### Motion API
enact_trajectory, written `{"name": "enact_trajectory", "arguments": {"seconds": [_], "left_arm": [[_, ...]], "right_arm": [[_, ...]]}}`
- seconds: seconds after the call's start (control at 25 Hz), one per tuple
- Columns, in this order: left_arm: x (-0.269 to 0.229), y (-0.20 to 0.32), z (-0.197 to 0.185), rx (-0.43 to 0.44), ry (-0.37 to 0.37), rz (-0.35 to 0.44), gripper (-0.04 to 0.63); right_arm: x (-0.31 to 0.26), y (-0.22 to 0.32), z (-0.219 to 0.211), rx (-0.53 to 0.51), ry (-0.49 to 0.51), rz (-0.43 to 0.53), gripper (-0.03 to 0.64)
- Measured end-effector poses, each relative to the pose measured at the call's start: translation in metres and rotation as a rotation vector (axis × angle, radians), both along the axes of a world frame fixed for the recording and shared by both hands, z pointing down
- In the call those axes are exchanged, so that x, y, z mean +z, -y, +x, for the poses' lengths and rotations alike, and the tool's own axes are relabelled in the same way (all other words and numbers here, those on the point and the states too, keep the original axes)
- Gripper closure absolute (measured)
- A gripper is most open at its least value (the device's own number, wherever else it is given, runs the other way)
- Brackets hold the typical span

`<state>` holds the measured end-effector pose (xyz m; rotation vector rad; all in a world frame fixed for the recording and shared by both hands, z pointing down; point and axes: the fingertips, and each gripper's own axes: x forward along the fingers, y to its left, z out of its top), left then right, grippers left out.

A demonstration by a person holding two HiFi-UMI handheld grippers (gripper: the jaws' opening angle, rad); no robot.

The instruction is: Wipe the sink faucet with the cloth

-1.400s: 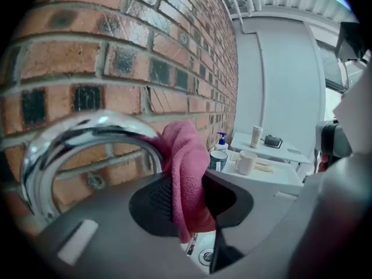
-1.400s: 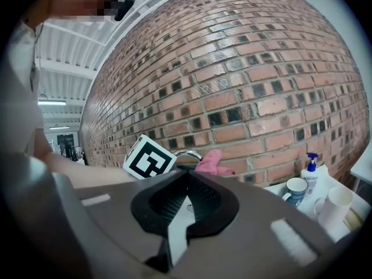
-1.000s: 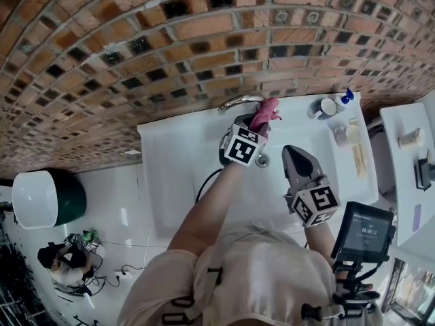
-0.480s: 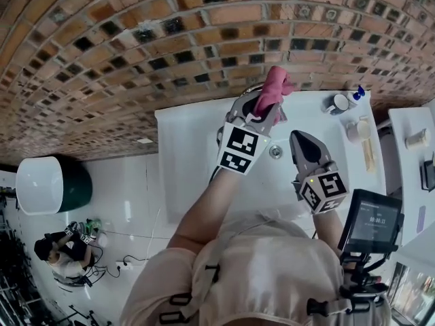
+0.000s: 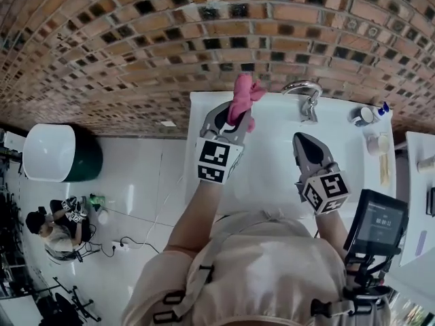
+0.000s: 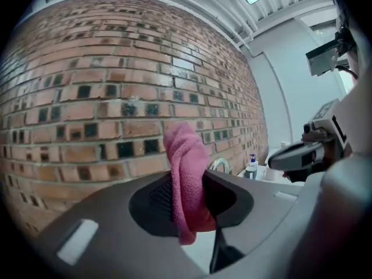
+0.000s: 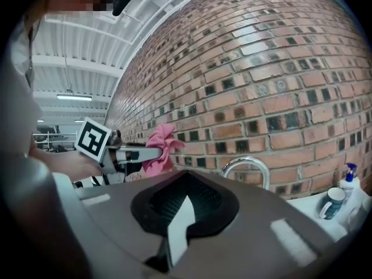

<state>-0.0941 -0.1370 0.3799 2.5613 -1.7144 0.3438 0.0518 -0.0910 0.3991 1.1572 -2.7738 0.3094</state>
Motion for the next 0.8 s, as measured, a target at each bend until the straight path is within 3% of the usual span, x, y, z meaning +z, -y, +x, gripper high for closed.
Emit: {"name": "enact_trajectory", "arguments": {"seconds": [0.16, 0.4, 0.8], "left_arm": [[0.062, -0.035, -0.045, -0.071, 0.022, -0.115, 0.489], [0.166, -0.087, -0.08, -0.123, 0.032, -0.324, 0.489], [0.257, -0.104, -0.094, -0.074, 0.127, -0.47, 0.489]], "right_arm": [[0.012, -0.007, -0.022, -0.028, -0.018, -0.016, 0.629], [0.029, -0.016, -0.045, -0.039, -0.045, -0.043, 0.629], [0.053, -0.029, -0.063, -0.028, -0.092, -0.074, 0.629]]}}
